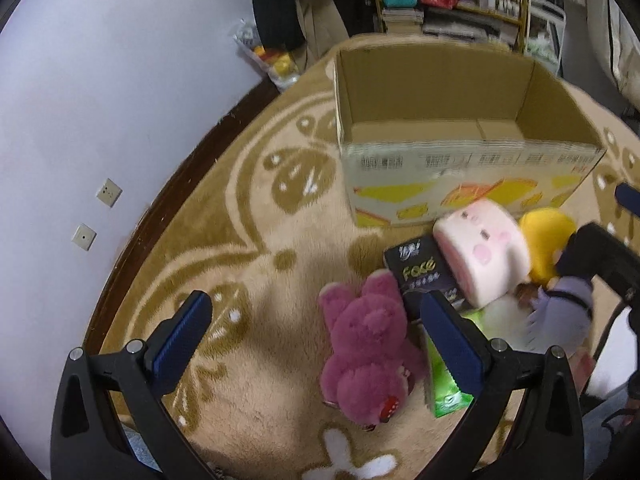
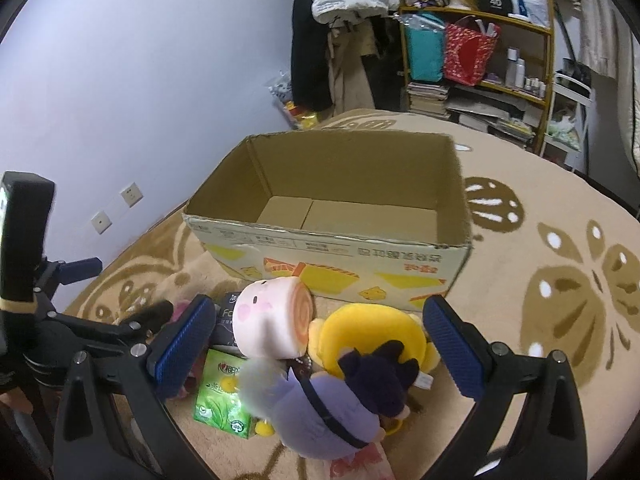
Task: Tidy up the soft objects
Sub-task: 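Grasp the pink bear with the left tool while the right tool grasps the pink roll plush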
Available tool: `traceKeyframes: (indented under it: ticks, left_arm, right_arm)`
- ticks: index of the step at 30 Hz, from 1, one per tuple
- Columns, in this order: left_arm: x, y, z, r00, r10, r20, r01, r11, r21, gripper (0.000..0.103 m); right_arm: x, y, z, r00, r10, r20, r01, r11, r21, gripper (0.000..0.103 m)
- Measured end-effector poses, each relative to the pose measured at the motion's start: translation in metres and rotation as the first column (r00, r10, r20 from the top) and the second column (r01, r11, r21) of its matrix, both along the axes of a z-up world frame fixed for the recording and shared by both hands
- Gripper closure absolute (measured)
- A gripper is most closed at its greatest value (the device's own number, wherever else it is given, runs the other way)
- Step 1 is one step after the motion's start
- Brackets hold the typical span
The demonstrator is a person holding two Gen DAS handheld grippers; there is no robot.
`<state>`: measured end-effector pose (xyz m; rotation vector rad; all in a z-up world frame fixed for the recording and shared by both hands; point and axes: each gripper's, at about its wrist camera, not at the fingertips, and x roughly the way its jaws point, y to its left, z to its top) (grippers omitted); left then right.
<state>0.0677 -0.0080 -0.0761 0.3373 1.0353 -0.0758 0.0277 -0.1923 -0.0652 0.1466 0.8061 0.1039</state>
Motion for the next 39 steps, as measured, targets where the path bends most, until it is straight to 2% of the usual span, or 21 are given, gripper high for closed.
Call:
traceKeyframes:
  ticks: [6,13,21,27,28,29,30,33,35,37,39]
  left_arm:
    - [0.009,0.001,-0.017,0.998,0.024,-0.049,-0.024,1.000,0.009,0.000]
    - [0.022,0.003,-0.035,0.992,0.036,-0.120,-0.038,0.999,-0.014,0.000]
    - [0.036,0.012,-0.069,0.967,0.084,-0.240,-0.093,0.995,-0.026,0.000]
    - [0.041,0.013,-0.081,0.963,0.096,-0.253,-0.098,0.995,0.004,0.002]
    - [0.042,0.012,-0.086,0.958,0.093,-0.270,-0.092,0.996,0.014,0.003]
    - [0.042,0.011,-0.089,0.956,0.082,-0.281,-0.082,0.997,0.013,0.011]
    - [0.043,0.010,-0.092,0.954,0.067,-0.292,-0.069,0.998,0.002,0.014]
    - [0.041,0.006,-0.091,0.954,0.050,-0.296,-0.054,0.999,-0.006,0.023]
    - [0.041,0.003,-0.091,0.952,0.044,-0.304,-0.052,0.998,-0.019,0.026]
    - [0.041,0.002,-0.091,0.950,0.033,-0.310,-0.046,0.998,-0.033,0.034]
    - [0.040,-0.001,-0.088,0.949,0.005,-0.314,-0.023,0.998,-0.053,0.050]
  right_arm:
    - [0.012,0.008,-0.009,0.996,0.073,-0.042,-0.072,0.997,0.026,0.001]
    - [0.031,0.022,-0.020,0.984,0.161,-0.082,-0.157,0.986,0.051,0.014]
    - [0.042,0.029,-0.040,0.969,0.215,-0.123,-0.209,0.976,0.061,0.014]
    - [0.049,0.027,-0.052,0.963,0.222,-0.151,-0.211,0.974,0.084,0.014]
    - [0.051,0.028,-0.053,0.962,0.229,-0.151,-0.217,0.972,0.088,0.014]
    - [0.052,0.029,-0.054,0.961,0.233,-0.151,-0.221,0.971,0.088,0.014]
    - [0.053,0.031,-0.054,0.960,0.239,-0.149,-0.228,0.970,0.086,0.014]
    - [0.057,0.037,-0.055,0.954,0.258,-0.151,-0.249,0.965,0.078,0.025]
    - [0.059,0.039,-0.059,0.950,0.265,-0.166,-0.255,0.964,0.080,0.031]
    - [0.061,0.043,-0.063,0.946,0.267,-0.184,-0.257,0.963,0.076,0.034]
    - [0.060,0.045,-0.066,0.944,0.264,-0.196,-0.257,0.965,0.062,0.035]
